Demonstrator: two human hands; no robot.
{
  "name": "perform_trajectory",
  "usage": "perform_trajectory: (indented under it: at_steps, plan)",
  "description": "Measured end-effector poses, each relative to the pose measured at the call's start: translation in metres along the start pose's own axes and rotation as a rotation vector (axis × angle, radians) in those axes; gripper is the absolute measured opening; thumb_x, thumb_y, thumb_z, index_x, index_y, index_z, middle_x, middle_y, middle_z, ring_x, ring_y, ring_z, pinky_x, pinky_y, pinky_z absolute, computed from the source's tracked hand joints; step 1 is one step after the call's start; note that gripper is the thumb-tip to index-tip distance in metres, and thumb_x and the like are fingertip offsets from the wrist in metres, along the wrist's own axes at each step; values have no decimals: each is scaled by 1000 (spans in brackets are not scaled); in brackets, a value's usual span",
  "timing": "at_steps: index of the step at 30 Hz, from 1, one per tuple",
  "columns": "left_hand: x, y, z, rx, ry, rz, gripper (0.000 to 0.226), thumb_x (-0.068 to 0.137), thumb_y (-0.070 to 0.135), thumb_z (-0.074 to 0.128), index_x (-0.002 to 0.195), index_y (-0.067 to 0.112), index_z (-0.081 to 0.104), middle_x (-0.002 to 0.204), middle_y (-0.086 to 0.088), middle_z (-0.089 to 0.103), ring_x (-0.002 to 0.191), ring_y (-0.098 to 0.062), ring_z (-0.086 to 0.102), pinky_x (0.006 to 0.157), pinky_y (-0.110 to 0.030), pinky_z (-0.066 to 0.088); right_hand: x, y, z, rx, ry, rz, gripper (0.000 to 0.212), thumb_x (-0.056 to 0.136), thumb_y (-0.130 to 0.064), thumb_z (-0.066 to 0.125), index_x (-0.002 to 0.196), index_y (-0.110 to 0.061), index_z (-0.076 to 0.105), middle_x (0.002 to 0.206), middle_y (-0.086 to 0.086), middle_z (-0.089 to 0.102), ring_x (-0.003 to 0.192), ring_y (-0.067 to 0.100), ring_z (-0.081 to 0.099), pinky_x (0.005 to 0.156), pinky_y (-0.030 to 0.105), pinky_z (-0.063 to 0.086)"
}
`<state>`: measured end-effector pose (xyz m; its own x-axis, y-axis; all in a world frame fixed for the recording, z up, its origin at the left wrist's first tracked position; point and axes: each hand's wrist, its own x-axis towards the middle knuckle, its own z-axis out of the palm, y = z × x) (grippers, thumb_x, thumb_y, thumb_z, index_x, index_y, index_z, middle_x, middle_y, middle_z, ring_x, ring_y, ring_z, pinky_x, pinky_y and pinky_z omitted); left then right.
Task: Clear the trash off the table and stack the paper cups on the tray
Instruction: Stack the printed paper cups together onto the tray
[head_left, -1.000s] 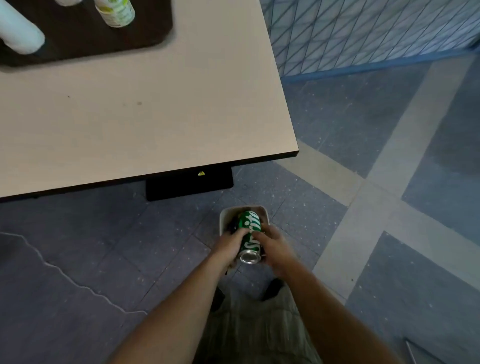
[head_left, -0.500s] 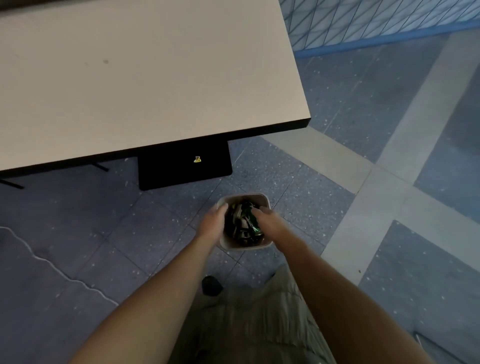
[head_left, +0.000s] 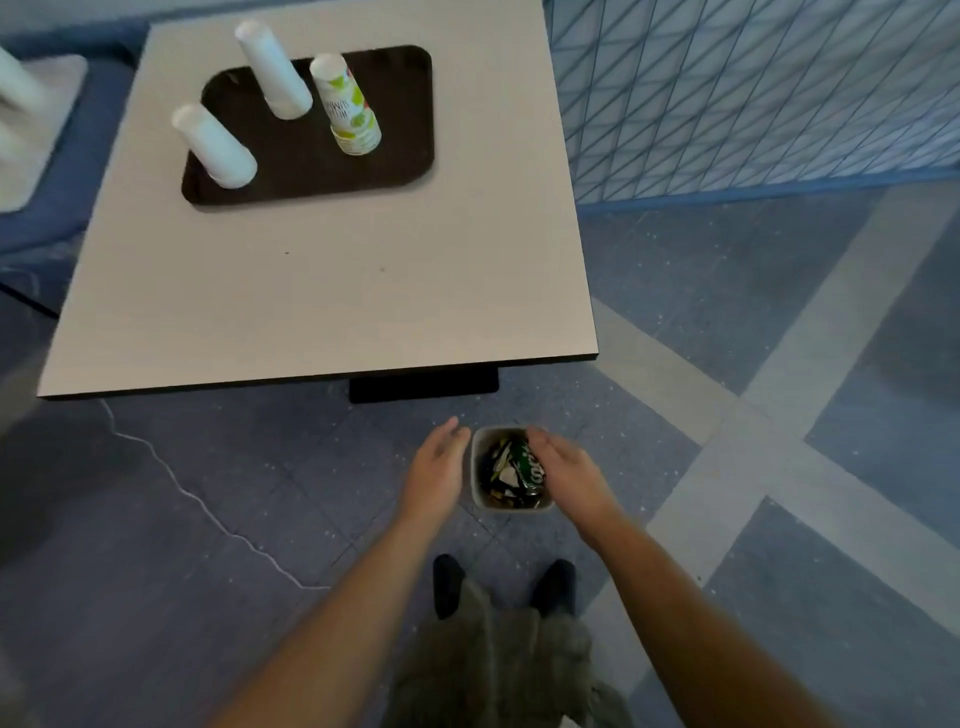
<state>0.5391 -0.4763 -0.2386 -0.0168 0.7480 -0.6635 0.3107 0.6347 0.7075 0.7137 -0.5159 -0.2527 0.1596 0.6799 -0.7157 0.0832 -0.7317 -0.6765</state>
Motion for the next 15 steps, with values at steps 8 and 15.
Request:
perform_trajectory:
  at_steps: [8, 15]
  plan:
    - [-96, 64, -47, -222, 101, 141, 41, 108, 33, 53, 148, 27, 54, 136, 9, 57, 125, -14, 59, 106, -35, 50, -88, -91, -11, 24, -84, -213, 59, 79, -77, 39, 125, -49, 64, 136, -17, 62, 128, 8, 55, 115, 46, 42]
    - [-120, 93, -116, -277, 193, 229, 38, 107, 35, 54, 145, 31, 57, 127, 18, 61, 123, -11, 62, 108, -38, 52, -129, -161, 27, 55, -166, -369, 36, 108, -43, 38, 131, -35, 65, 132, -16, 64, 120, 4, 60, 110, 39, 47]
